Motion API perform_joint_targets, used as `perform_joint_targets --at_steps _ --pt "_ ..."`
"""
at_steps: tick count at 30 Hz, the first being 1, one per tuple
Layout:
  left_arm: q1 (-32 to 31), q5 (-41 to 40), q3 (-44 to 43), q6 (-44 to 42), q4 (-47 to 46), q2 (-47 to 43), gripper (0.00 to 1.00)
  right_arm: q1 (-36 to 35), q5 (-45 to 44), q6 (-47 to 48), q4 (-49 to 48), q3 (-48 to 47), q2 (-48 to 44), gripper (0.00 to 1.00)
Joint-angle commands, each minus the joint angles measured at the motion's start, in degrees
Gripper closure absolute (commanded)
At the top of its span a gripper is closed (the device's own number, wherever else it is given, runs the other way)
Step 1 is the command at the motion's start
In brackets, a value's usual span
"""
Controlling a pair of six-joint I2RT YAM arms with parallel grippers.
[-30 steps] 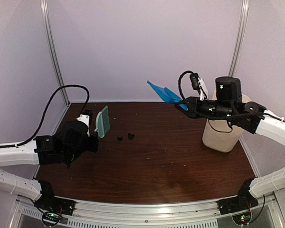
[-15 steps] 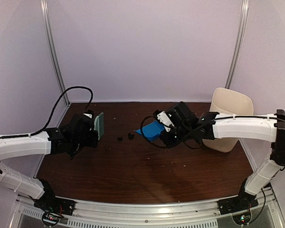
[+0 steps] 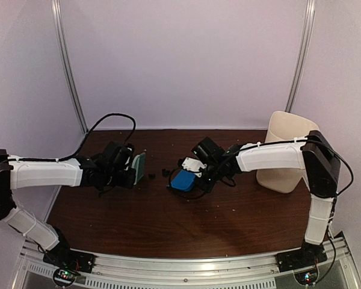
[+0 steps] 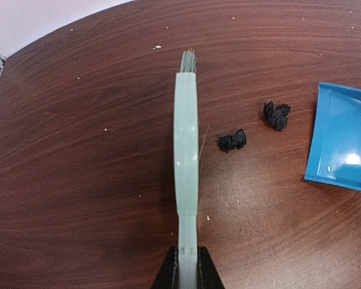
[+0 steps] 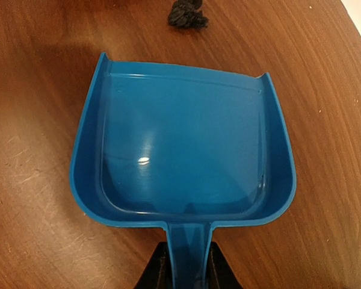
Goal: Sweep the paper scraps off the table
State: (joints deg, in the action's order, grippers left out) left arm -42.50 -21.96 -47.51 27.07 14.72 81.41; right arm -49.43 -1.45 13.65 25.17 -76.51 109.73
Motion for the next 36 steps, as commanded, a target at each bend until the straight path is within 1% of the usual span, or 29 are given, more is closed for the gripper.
perform_joint_targets --at_steps 1,8,13,18,23,29,31,34,36 --pt "0.96 3.42 -3.6 -2.69 -1.39 2.78 1.0 2.14 4.86 6.35 1.99 -4.86 2.59 1.0" --pt "1.34 8.45 -8.86 -5.83 -0.4 8.78 1.0 2.89 10.97 10.79 7.95 -12.11 10.1 1.0" --pt "1.28 12.24 -11.08 -7.94 0.16 11.32 1.0 3.64 13.64 12.65 8.19 -14.91 12.29 1.0" --pt "1.29 15.82 -10.98 -8.93 0.01 11.2 1.0 3.64 15.11 13.26 7.5 -15.64 12.88 1.0" --pt "1.28 19.78 -9.67 -8.97 -0.92 9.05 1.0 3.64 15.14 12.39 4.8 -13.94 11.88 1.0" --pt "0.45 21.95 -7.53 -8.03 -1.55 5.46 1.0 3.64 15.15 10.79 -1.49 -7.77 8.11 1.0" --pt "-0.44 23.76 -6.98 -7.66 -1.64 4.38 1.0 3.64 14.95 10.11 -4.91 -5.43 6.41 1.0" --pt "-2.24 22.81 -6.57 -6.86 -1.05 2.51 1.0 3.39 14.55 8.7 -9.55 -1.66 4.46 1.0" --pt "-3.46 20.74 -6.4 -6.09 -0.55 1.12 1.0 3.08 14.06 8.06 -12.63 0.8 3.24 1.0"
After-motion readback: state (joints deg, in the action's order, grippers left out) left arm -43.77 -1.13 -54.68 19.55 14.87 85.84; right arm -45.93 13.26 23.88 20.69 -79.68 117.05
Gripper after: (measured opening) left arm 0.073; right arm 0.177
